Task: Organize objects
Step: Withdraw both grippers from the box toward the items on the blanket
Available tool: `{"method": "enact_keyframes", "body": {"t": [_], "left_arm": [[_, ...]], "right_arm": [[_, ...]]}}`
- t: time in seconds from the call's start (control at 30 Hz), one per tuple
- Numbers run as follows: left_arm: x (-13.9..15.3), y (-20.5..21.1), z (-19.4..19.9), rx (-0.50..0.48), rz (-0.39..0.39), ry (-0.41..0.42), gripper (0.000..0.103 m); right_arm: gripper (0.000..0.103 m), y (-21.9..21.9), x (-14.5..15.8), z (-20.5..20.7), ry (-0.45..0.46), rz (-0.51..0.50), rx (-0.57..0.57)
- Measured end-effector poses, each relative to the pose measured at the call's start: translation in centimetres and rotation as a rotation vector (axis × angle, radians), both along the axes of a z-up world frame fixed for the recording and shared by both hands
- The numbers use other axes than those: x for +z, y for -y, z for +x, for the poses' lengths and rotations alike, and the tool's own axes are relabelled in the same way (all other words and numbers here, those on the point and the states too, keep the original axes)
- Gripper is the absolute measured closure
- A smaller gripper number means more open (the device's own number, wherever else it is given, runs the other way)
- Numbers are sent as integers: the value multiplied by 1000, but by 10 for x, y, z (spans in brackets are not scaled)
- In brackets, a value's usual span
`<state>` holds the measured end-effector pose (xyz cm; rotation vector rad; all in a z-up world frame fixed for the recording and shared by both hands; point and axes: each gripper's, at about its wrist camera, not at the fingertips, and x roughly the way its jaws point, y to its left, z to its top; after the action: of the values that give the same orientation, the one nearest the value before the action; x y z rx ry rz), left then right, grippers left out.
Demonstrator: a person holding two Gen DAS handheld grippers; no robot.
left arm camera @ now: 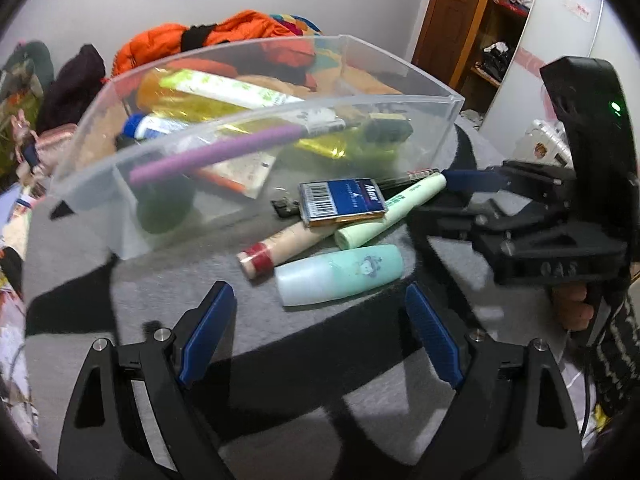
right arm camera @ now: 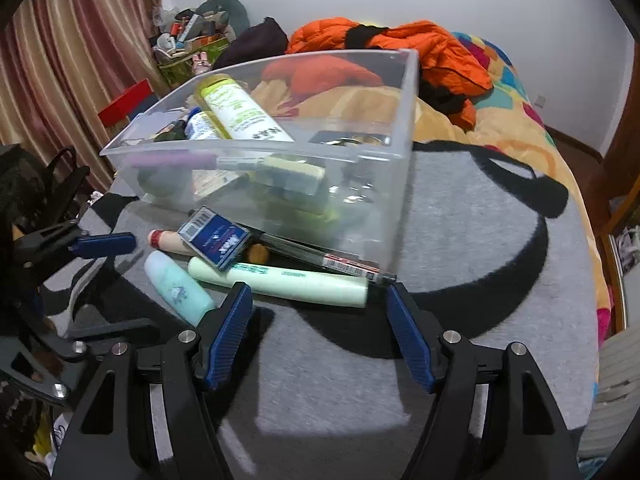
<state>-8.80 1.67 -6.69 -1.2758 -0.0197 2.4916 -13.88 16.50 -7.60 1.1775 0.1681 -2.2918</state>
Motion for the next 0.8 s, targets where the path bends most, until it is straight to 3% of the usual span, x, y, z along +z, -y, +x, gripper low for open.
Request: {"method": "enact_keyframes", "body": {"t": [0.17,0.4,0.53,0.67,0.7,0.8], "left_arm": [[2,-1,2,-24,63,5,15],[4,5,20,-55,94,33,15],[14,12,24,-27,42,-24,15],[11,14,3,-5,69,31,15],[9,13,-1,-10,81,50,15],[3,4,-11,-27,98,98,15]], "right_arm": [[39,11,1,13,2,-2,65],[46,11,3,36,34,-13,162],[46,12,9,50,-64,80,156],[46,15,15,41,-105,110,133],[48,17,15,36,-115,126,132],[67,27,8,26,-107,181,154]]}}
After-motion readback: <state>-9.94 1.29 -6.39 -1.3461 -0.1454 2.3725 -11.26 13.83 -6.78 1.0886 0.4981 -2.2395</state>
